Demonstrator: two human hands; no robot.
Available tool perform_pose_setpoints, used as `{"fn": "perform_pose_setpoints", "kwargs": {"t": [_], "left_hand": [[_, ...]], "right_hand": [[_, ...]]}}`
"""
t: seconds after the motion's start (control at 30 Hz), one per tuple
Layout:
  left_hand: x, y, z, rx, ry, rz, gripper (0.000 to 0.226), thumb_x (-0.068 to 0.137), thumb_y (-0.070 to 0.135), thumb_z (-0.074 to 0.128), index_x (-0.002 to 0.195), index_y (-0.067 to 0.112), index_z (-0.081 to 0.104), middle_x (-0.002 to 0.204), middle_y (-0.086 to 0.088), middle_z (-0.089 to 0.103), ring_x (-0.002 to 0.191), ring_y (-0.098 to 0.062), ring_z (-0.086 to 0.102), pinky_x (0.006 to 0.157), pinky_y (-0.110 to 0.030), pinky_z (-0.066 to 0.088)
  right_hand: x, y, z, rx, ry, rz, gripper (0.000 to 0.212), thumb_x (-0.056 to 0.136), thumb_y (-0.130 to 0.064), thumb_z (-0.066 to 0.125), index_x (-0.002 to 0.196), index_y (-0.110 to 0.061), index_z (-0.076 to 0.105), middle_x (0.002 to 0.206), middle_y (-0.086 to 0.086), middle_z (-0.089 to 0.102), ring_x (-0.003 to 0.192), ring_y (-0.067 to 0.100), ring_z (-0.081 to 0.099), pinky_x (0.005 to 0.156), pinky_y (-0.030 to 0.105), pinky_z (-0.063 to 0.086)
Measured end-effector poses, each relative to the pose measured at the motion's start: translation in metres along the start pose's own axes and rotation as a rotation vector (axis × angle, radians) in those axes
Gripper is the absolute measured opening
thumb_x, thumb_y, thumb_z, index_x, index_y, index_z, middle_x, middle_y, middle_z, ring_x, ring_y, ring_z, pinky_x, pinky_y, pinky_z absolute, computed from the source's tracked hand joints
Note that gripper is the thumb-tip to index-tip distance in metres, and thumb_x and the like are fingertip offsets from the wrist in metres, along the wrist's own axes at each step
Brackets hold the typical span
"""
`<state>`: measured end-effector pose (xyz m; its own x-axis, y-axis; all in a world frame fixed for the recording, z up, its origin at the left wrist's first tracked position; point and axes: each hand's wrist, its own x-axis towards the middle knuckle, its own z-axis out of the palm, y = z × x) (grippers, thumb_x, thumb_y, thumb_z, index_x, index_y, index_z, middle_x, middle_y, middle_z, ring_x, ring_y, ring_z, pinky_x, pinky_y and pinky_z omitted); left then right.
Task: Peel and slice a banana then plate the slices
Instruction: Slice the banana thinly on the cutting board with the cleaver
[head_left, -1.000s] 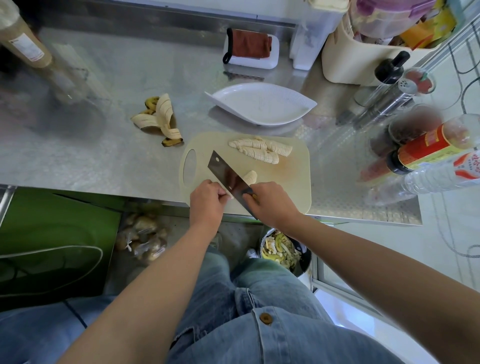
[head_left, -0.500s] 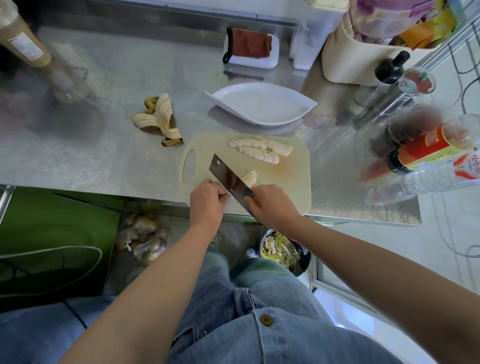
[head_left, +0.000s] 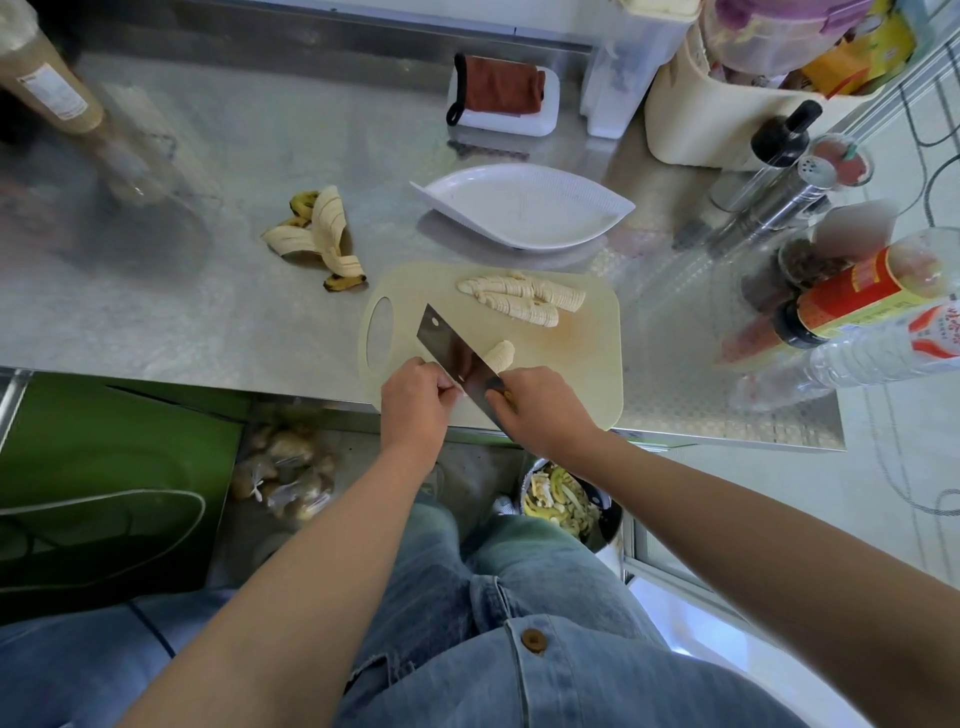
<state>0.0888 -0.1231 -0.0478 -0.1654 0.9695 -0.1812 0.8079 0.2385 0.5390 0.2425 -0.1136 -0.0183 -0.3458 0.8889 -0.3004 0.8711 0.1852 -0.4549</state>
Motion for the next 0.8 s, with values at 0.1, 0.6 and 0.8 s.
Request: {"fn": "perform_pose_setpoints", "kwargs": {"t": [0.1, 0.6, 0.8], "left_hand": [[0.0003, -0.0006, 0.0004, -0.002, -0.006, 0.003, 0.008, 0.083, 0.018, 0.073, 0.081, 0.011, 0.070, 0.086, -0.005, 0.062, 0.076, -0.019, 0.056, 0.068, -0.023, 0.035], [-0.0002, -0.0003, 0.0005, -0.003, -0.001, 0.004, 0.009, 0.082, 0.017, 0.074, 0.083, 0.010, 0.070, 0.086, -0.005, 0.062, 0.075, -0.017, 0.055, 0.068, -0.022, 0.035], [-0.0003, -0.0001, 0.0011, -0.002, 0.003, 0.001, 0.008, 0.082, 0.017, 0.074, 0.082, 0.010, 0.070, 0.086, -0.005, 0.062, 0.076, -0.019, 0.057, 0.067, -0.023, 0.037]], "right_hand": [[-0.0028, 0.0014, 0.0009, -0.012, -0.025, 0.008, 0.029, 0.094, -0.025, 0.046, 0.070, -0.010, 0.044, 0.065, 0.007, 0.046, 0.062, 0.028, 0.046, 0.056, 0.032, 0.030], [0.0039, 0.0067, 0.0049, -0.006, 0.052, -0.032, 0.032, 0.093, -0.028, 0.045, 0.088, -0.006, 0.067, 0.070, 0.011, 0.061, 0.061, 0.025, 0.053, 0.054, 0.031, 0.037], [0.0011, 0.0022, 0.0004, 0.000, 0.024, -0.008, 0.031, 0.094, -0.025, 0.046, 0.079, -0.002, 0.060, 0.066, 0.010, 0.054, 0.061, 0.027, 0.049, 0.054, 0.031, 0.031]]}}
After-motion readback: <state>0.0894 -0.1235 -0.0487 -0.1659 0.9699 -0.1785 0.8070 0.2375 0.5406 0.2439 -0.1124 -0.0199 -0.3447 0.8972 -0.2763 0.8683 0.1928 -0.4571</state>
